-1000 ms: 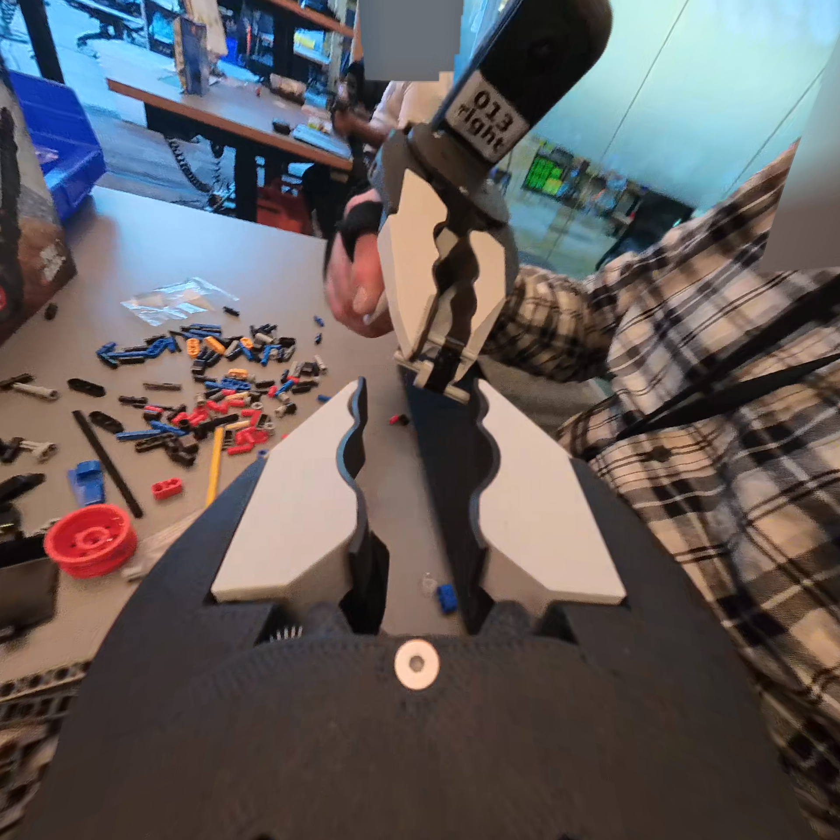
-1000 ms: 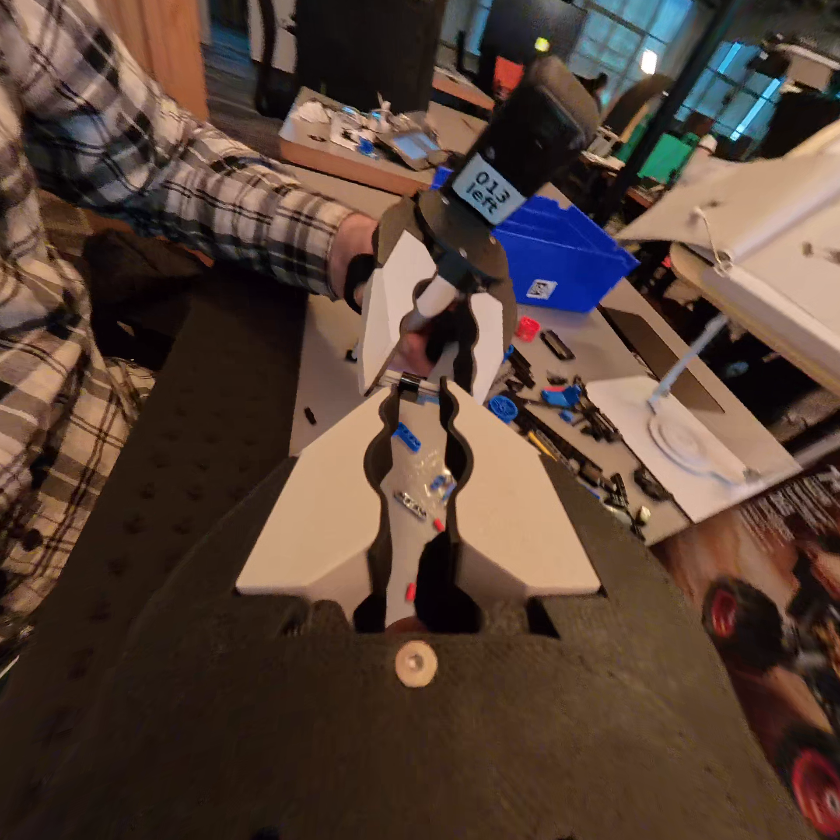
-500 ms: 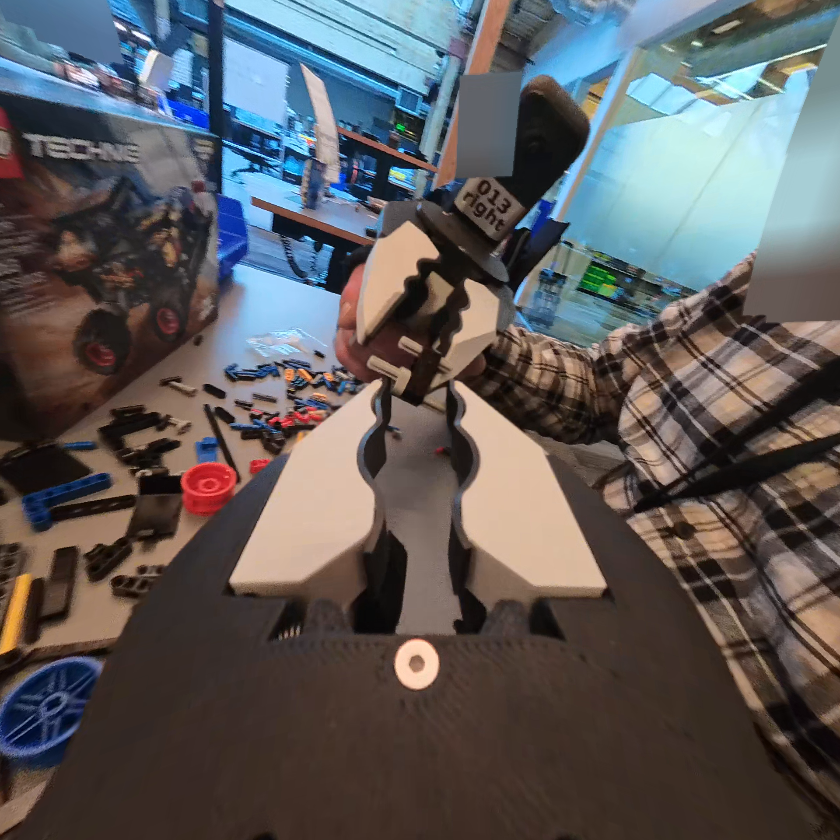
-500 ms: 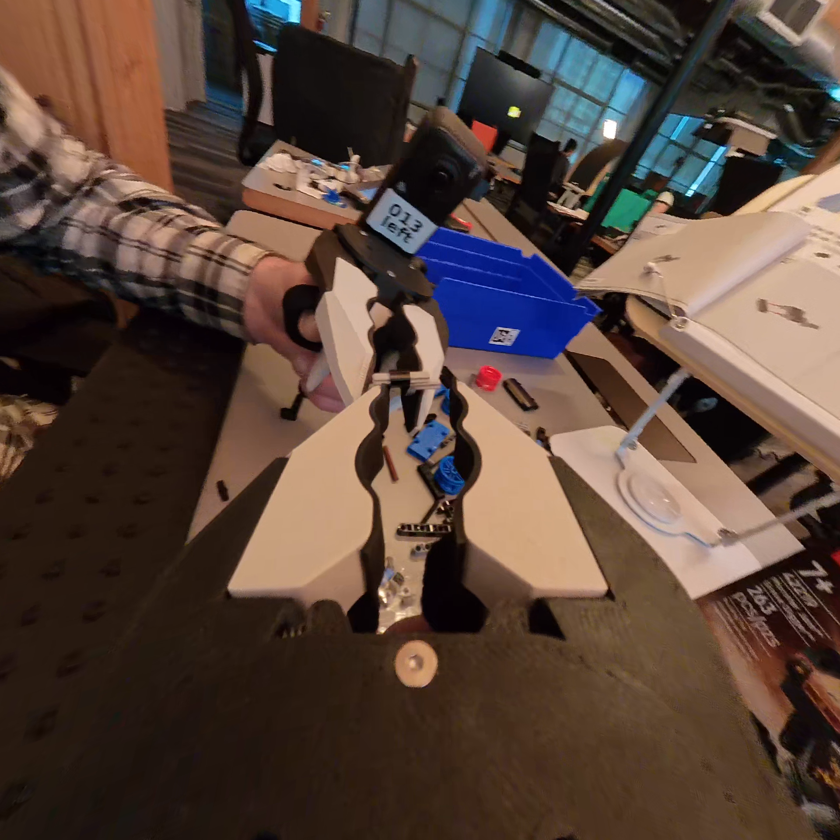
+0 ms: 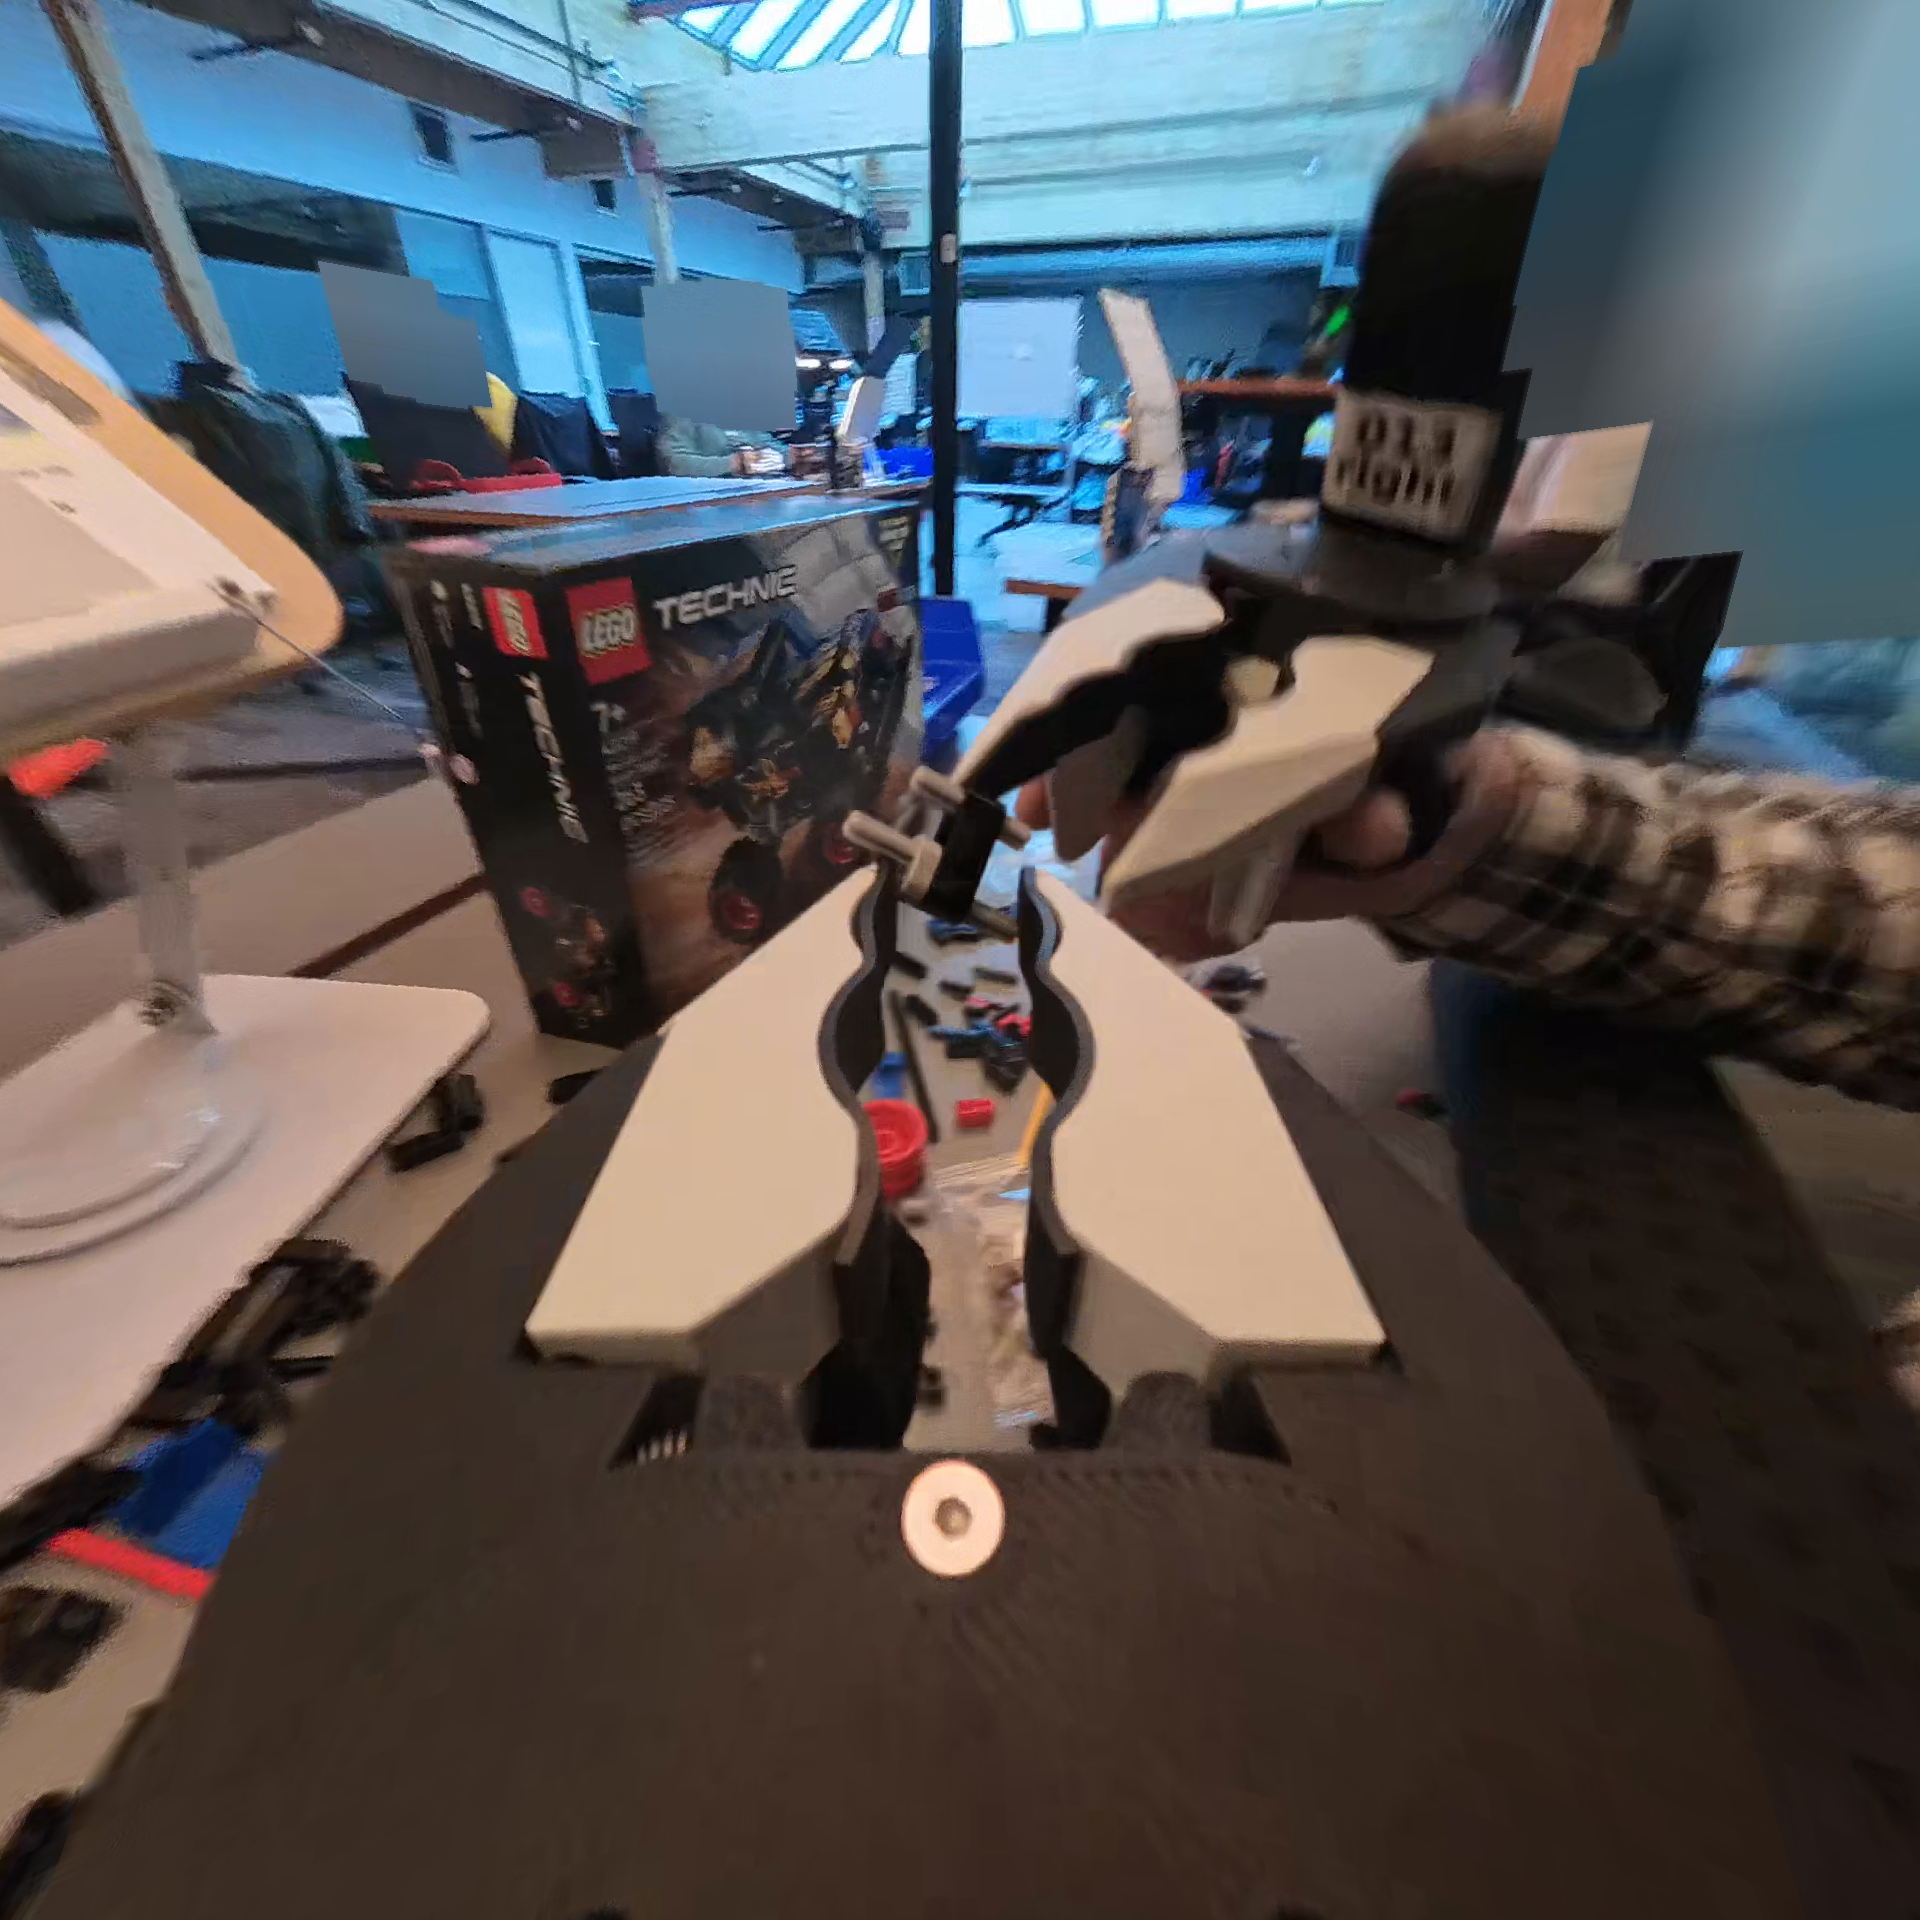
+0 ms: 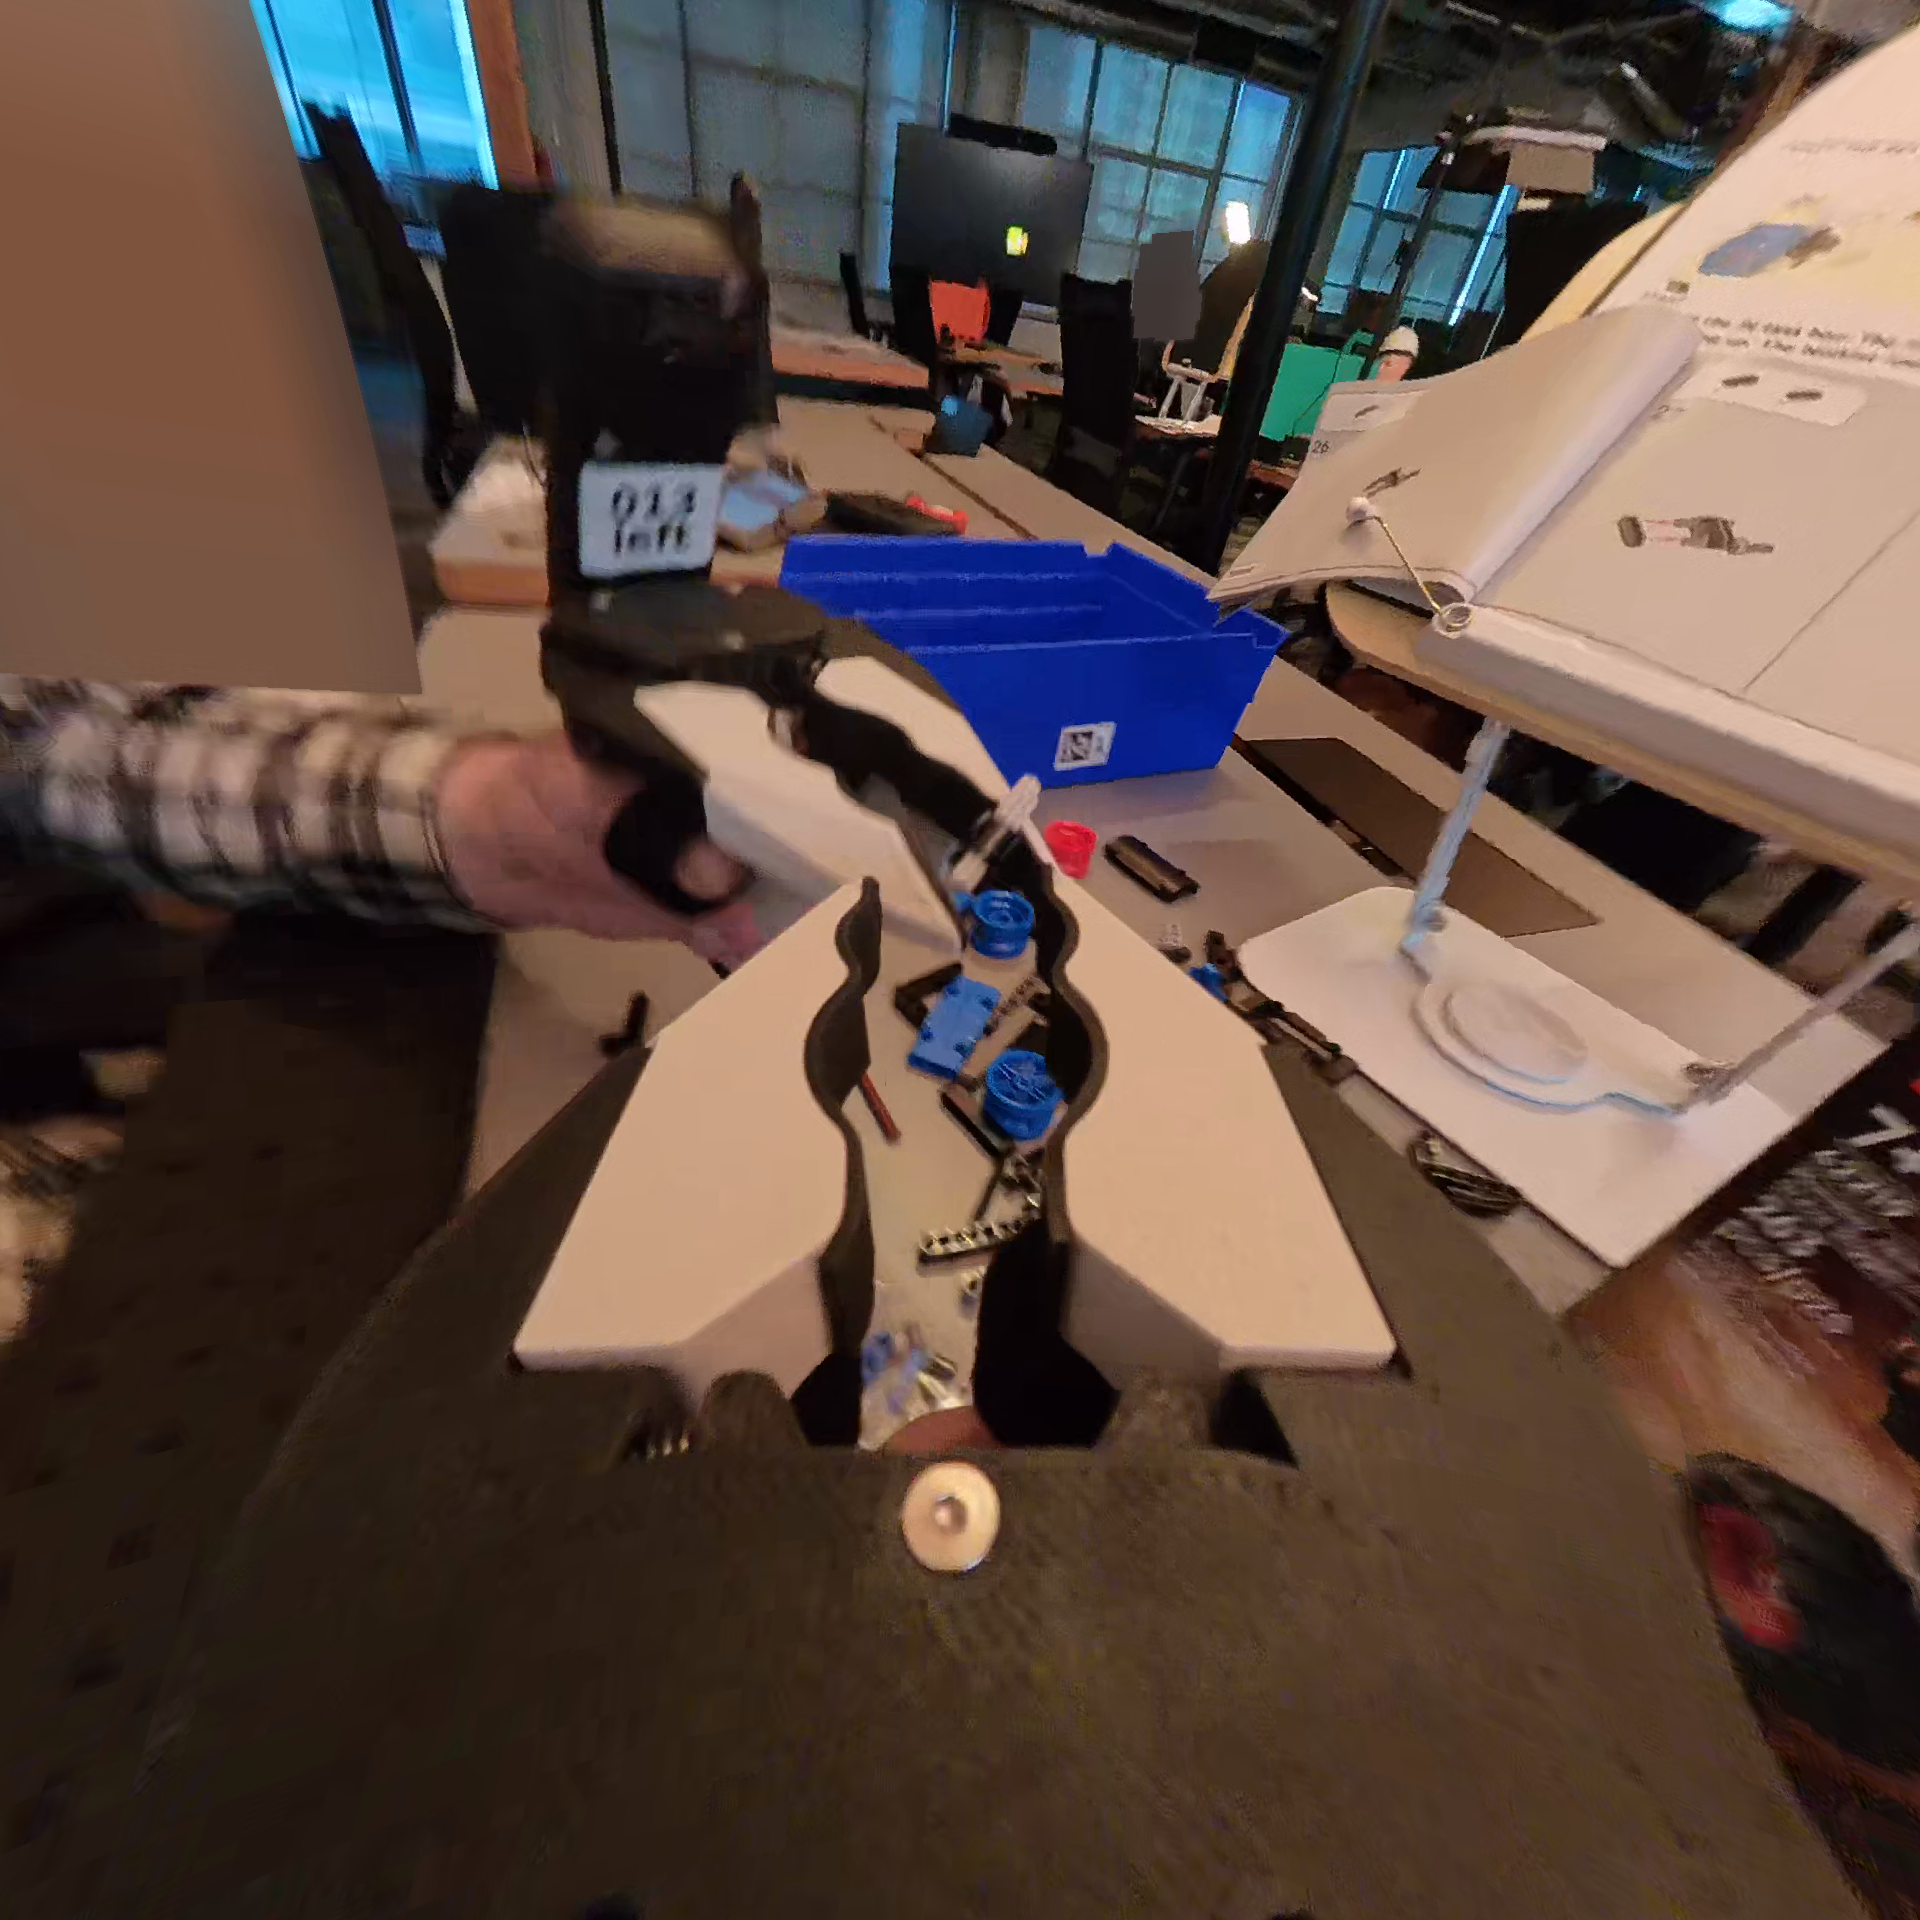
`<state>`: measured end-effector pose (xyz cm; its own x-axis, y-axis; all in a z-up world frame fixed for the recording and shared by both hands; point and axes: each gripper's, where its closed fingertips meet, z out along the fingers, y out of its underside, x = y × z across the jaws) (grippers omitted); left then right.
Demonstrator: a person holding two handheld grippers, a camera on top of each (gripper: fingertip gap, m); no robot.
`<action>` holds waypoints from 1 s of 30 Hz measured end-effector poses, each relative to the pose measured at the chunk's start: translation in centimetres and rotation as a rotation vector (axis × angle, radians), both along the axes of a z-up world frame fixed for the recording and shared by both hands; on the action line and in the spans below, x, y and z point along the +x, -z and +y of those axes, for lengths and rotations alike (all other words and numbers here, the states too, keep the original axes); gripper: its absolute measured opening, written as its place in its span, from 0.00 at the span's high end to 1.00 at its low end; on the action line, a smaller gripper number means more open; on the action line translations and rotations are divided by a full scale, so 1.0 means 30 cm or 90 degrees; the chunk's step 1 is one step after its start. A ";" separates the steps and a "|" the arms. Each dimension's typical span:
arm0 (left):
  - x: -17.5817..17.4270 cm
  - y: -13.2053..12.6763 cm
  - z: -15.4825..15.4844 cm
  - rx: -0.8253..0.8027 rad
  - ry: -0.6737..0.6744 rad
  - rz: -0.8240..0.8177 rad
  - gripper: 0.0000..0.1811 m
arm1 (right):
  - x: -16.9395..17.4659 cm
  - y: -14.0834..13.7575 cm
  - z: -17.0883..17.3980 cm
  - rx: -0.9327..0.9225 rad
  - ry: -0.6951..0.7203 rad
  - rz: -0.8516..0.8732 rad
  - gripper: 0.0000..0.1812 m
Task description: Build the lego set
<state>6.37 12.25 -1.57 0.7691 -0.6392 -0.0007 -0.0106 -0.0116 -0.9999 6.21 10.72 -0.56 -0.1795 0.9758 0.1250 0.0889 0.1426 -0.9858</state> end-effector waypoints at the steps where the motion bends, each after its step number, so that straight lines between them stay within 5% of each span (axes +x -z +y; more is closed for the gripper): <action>1: 0.001 -0.001 0.002 0.021 -0.019 0.037 0.88 | -0.004 -0.017 0.000 -0.045 -0.009 0.007 0.85; 4: 0.002 0.005 0.006 0.075 -0.074 0.151 0.89 | -0.015 -0.047 0.016 -0.165 -0.033 0.019 0.93; 9: -0.002 0.018 0.015 0.096 -0.106 0.207 0.89 | -0.019 -0.037 0.022 -0.149 -0.026 0.007 1.00; 21: -0.046 -0.025 0.013 0.055 -0.075 0.090 0.83 | -0.032 -0.037 0.031 -0.105 -0.104 -0.064 1.00; 25: -0.062 0.019 0.029 0.028 -0.082 0.118 0.89 | -0.018 -0.011 0.076 -0.120 -0.085 -0.065 1.00; 30: -0.125 0.083 0.068 -0.027 -0.126 0.148 0.89 | 0.040 0.116 0.226 -0.025 0.049 -0.181 0.99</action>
